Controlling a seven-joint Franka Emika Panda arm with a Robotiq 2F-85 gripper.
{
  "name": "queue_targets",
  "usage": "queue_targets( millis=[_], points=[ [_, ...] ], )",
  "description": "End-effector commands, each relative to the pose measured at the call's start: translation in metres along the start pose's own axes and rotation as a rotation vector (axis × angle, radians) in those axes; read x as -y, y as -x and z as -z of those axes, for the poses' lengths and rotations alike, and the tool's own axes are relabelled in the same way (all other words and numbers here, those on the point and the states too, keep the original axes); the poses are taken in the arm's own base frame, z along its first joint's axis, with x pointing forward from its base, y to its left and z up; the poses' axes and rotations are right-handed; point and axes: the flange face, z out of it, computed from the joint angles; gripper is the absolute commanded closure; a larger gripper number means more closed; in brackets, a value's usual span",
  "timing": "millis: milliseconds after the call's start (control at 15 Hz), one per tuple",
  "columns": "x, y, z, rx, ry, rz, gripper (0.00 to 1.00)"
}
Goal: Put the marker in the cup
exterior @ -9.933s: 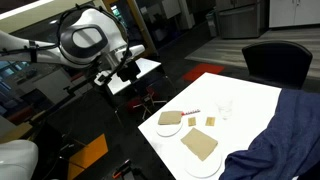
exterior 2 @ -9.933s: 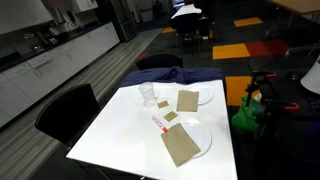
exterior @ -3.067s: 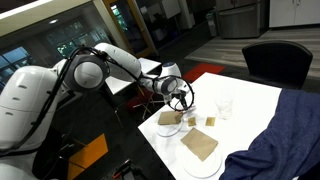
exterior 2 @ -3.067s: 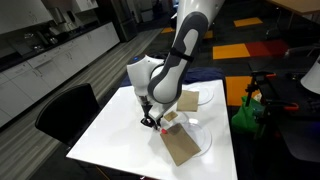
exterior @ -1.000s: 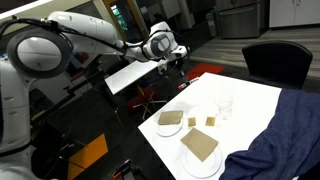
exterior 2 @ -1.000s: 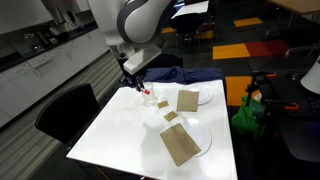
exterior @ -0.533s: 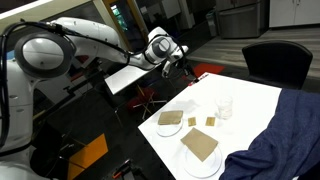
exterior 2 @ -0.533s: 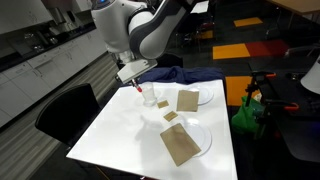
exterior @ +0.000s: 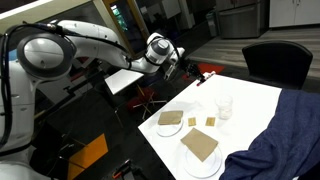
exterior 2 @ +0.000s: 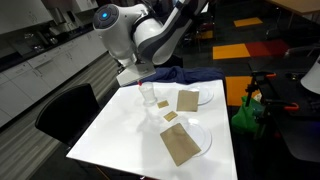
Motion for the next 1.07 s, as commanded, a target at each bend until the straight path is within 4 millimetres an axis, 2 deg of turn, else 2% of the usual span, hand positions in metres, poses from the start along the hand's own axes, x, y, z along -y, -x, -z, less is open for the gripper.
queue_targets(
  millis=[0, 400, 1000],
  points=[
    [0.000, -0.003, -0.011, -0.087, 0.081, -0.078, 0.95],
    [-0.004, -0.002, -0.031, -0.248, 0.193, -0.164, 0.95],
    [0.000, 0.005, -0.083, -0.464, 0.206, -0.258, 0.95]
  ],
)
